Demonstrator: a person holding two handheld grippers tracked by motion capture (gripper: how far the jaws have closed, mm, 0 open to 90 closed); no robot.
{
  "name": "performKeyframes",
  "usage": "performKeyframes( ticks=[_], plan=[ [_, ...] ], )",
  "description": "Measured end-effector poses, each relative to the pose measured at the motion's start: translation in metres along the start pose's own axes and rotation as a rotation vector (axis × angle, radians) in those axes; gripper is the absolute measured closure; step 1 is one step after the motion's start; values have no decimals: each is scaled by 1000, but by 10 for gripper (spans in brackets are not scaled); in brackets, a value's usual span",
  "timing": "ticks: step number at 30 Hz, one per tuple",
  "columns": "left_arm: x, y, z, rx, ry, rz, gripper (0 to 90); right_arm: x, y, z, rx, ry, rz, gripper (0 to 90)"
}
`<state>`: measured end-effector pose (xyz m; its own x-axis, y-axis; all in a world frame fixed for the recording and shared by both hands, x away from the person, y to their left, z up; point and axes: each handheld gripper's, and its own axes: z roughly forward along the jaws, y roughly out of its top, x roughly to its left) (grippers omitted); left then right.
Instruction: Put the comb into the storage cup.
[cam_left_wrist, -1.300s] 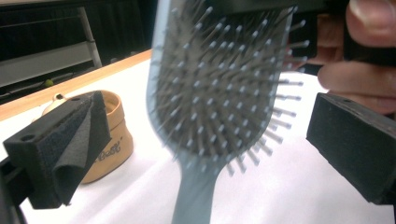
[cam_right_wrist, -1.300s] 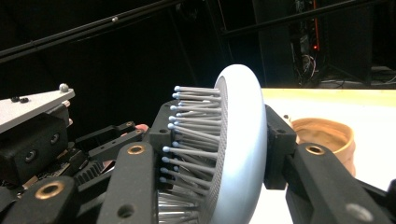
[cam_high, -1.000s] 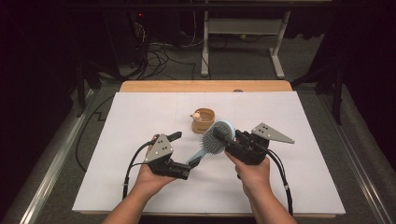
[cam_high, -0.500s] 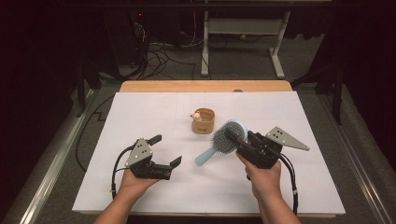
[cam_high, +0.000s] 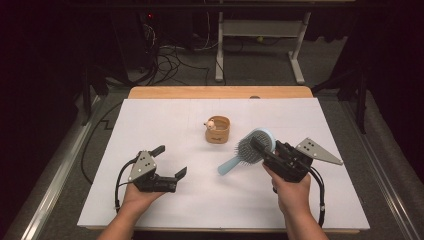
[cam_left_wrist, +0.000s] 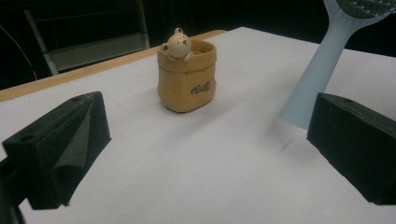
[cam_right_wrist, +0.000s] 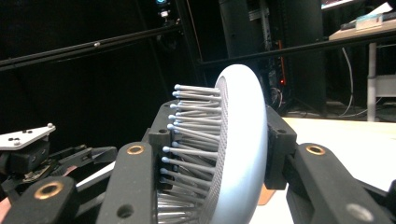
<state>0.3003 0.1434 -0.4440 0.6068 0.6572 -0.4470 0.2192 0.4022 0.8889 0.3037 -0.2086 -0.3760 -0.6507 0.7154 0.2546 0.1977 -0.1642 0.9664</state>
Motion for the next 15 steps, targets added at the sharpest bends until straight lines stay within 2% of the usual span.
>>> performKeyframes(
  ticks=[7,15],
  plan=[
    [8,1,-1,-3,23,-34,5,-5,3,-8,-10,-26,-24,584],
    [11,2,-2,-5,25,-36,5,-9,6,-13,-22,-43,-32,582]
  ],
)
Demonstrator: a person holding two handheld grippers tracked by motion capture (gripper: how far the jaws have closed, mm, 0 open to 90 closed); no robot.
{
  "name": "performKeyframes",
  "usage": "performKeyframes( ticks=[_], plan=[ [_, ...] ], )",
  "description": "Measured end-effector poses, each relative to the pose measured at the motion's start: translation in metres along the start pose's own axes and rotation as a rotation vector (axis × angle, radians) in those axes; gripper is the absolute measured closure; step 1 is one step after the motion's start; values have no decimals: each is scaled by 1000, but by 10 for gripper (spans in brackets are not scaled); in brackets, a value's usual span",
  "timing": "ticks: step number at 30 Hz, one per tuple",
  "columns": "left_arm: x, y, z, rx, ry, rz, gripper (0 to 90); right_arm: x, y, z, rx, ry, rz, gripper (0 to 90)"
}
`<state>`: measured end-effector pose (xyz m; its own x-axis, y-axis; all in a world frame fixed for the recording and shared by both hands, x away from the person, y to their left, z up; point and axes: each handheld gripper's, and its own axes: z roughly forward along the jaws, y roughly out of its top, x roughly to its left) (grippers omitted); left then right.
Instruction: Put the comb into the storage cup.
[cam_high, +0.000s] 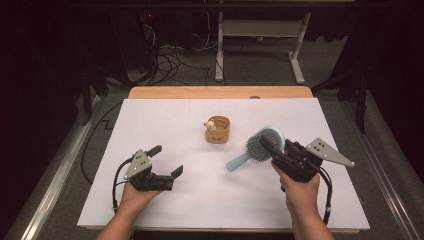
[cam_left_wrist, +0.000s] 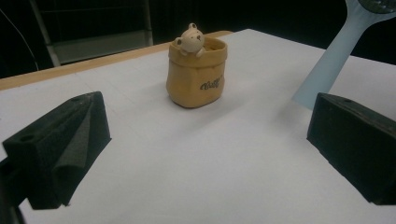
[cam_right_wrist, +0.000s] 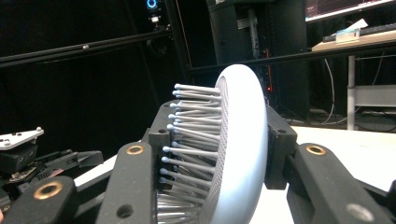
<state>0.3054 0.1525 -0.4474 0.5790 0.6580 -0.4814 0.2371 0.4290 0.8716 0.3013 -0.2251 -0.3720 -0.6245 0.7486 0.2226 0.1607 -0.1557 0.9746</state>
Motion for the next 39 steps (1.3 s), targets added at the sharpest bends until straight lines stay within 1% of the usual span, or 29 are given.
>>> performKeyframes(
  ticks=[7,18,21,27,29,34,39],
  plan=[
    [0,2,-1,-16,-1,6,5,-6,2,-6,-5,-22,-4,582],
    [0,0,-2,-12,-4,13,5,-14,6,-15,-25,-53,-20,582],
    [1,1,-1,-10,5,0,5,-16,7,-18,-30,-60,-31,579],
    [1,0,-1,-10,2,-2,5,-21,8,-20,-30,-71,-37,580],
    [1,0,-2,-11,5,7,5,-21,8,-21,-29,-75,-43,580],
    [3,0,-2,-14,7,2,5,-21,8,-21,-30,-79,-55,579],
    [3,0,-3,-23,-6,1,5,-19,10,-22,-36,-79,-68,578]
  ],
)
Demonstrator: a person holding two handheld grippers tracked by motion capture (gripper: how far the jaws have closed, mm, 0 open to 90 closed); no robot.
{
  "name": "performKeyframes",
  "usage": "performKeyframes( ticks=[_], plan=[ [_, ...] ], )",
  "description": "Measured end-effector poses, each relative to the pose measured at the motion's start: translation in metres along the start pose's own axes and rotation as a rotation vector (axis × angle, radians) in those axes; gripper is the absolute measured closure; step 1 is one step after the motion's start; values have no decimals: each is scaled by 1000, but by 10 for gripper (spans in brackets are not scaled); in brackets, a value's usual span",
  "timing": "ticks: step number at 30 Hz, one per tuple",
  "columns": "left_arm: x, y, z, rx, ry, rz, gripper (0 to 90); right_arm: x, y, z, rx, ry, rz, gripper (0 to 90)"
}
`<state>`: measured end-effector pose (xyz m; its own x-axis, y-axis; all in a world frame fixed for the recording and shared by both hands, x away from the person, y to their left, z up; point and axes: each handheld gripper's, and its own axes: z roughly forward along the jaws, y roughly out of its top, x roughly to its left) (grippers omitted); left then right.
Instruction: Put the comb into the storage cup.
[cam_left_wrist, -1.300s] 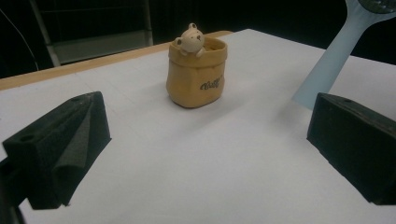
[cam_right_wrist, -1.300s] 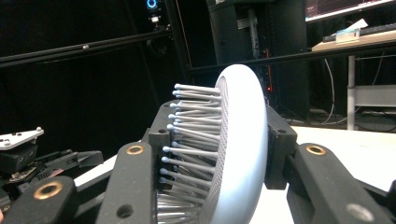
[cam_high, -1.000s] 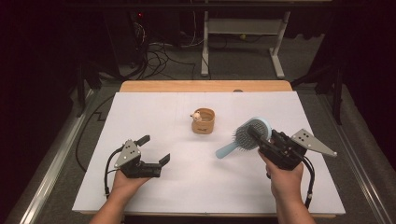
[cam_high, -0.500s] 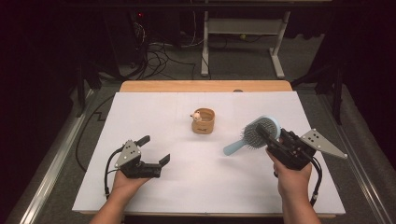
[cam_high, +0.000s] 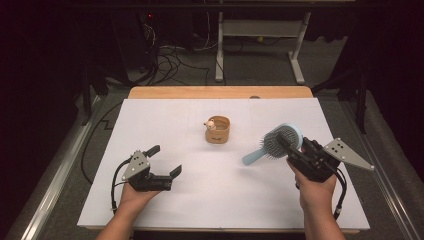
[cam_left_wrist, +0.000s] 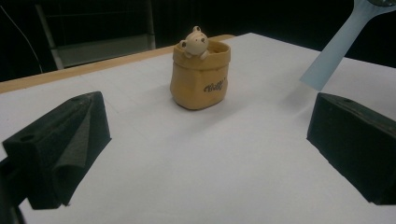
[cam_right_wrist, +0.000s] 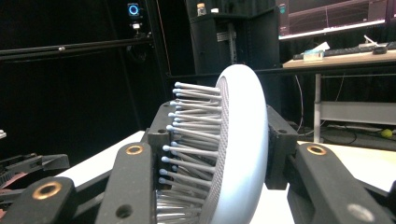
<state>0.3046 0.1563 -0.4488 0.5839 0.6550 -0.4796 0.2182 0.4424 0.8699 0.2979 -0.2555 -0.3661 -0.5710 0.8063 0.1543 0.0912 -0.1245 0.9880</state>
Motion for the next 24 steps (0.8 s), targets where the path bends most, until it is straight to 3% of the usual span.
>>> performKeyframes(
  ticks=[24],
  plan=[
    [-3,0,-1,-11,-22,-6,5,9,5,2,-37,20,-18,578]
  ],
)
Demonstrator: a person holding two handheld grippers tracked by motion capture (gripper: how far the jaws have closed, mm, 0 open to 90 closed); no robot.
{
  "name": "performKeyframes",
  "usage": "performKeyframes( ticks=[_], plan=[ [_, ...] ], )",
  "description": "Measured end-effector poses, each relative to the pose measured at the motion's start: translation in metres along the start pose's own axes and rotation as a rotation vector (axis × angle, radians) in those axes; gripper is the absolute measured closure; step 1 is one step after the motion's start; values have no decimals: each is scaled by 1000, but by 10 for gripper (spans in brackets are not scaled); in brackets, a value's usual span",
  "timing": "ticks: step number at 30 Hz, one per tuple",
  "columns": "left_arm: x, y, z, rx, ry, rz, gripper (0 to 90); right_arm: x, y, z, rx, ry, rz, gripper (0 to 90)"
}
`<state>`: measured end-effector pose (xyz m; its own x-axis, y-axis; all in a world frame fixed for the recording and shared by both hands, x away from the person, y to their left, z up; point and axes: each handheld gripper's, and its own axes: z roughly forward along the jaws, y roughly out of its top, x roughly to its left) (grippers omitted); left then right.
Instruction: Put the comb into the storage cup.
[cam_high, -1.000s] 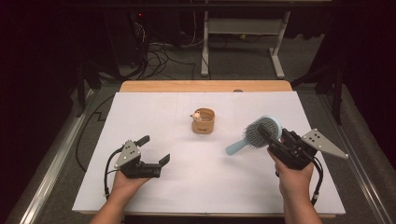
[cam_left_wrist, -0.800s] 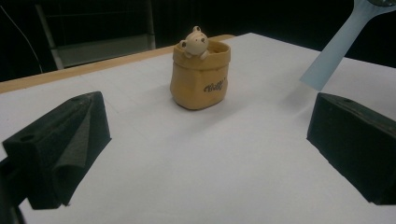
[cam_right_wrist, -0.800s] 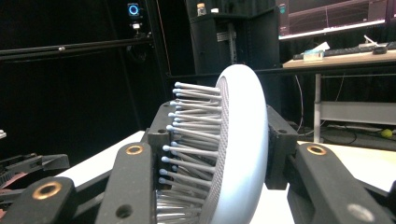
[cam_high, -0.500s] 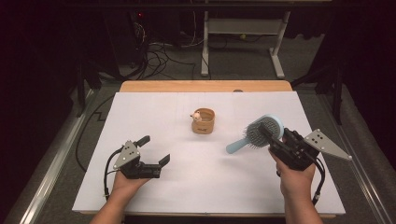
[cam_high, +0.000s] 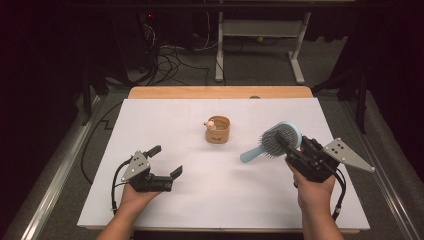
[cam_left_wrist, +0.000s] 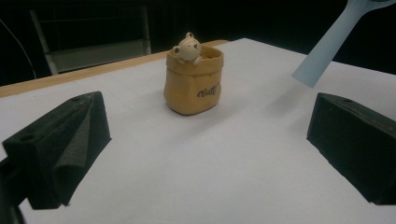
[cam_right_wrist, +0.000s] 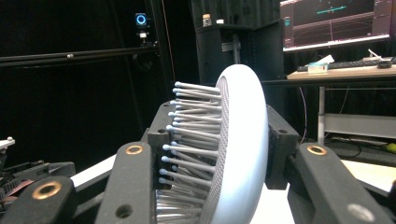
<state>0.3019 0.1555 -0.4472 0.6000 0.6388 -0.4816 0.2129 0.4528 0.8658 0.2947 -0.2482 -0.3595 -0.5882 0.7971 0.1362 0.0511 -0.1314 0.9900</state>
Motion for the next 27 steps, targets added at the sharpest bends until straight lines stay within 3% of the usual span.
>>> performKeyframes(
  ticks=[5,12,27],
  plan=[
    [0,-1,0,4,5,-6,5,1,0,5,1,-4,7,578],
    [-1,-3,1,11,0,14,5,8,4,11,-17,2,-16,578],
    [-1,-4,0,11,-8,17,5,17,15,18,-39,8,-50,577]
  ],
)
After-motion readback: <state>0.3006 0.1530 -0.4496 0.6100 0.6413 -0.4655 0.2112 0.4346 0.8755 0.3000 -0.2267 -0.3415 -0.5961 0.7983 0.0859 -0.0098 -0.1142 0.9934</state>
